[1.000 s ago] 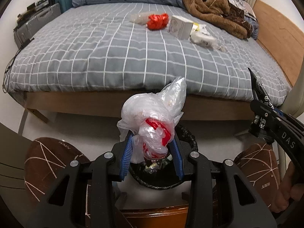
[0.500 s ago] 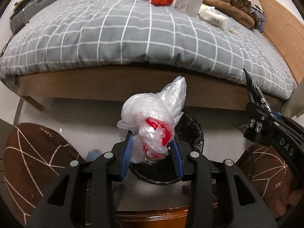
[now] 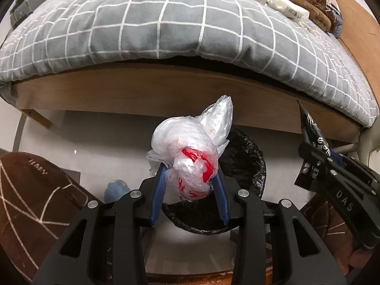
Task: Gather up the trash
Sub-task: 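Open the right tool to drop the black wipe packet into the bin, then open the left tool to drop the clear plastic bag into the bin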
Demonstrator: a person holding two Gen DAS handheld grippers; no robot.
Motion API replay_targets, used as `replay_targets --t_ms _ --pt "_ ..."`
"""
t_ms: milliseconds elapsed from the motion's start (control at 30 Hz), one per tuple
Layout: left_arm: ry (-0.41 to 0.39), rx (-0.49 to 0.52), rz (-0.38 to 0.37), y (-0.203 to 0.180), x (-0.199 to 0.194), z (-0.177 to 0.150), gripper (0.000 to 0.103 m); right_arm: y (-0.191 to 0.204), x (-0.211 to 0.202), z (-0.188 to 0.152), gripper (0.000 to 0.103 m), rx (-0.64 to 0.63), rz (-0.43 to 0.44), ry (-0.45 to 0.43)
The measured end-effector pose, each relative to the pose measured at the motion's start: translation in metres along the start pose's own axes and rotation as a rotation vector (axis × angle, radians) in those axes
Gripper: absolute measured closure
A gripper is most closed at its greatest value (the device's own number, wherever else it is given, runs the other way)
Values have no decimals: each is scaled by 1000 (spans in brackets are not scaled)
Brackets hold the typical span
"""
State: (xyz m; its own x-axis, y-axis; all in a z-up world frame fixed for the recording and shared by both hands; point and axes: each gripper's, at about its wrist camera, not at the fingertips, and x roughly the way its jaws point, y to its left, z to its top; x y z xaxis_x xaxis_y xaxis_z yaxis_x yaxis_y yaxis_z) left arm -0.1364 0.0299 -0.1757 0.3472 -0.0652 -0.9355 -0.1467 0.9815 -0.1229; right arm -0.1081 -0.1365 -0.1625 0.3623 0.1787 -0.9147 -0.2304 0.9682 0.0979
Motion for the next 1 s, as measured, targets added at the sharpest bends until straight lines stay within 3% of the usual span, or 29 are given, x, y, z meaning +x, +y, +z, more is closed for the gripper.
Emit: replay_targets --t_ms 300,567,667,733,833,900,1000 --pt "34 6 17 1 27 3 66 -2 33 3 83 -2 -5 58" --pt "63 0 25 4 38 2 66 4 45 -2 64 -20 -6 72" --pt "63 0 26 5 38 2 66 4 43 -3 50 -21 -8 59" --pt "63 1 26 5 37 2 66 3 39 -2 33 -17 -19 48" --pt "67 14 28 1 39 3 66 -2 32 -1 18 -7 -44 22" --pt "68 22 26 -4 40 2 66 -12 23 2 10 5 -63 0" --pt "68 40 22 -13 41 3 66 -30 12 3 8 33 -82 -16"
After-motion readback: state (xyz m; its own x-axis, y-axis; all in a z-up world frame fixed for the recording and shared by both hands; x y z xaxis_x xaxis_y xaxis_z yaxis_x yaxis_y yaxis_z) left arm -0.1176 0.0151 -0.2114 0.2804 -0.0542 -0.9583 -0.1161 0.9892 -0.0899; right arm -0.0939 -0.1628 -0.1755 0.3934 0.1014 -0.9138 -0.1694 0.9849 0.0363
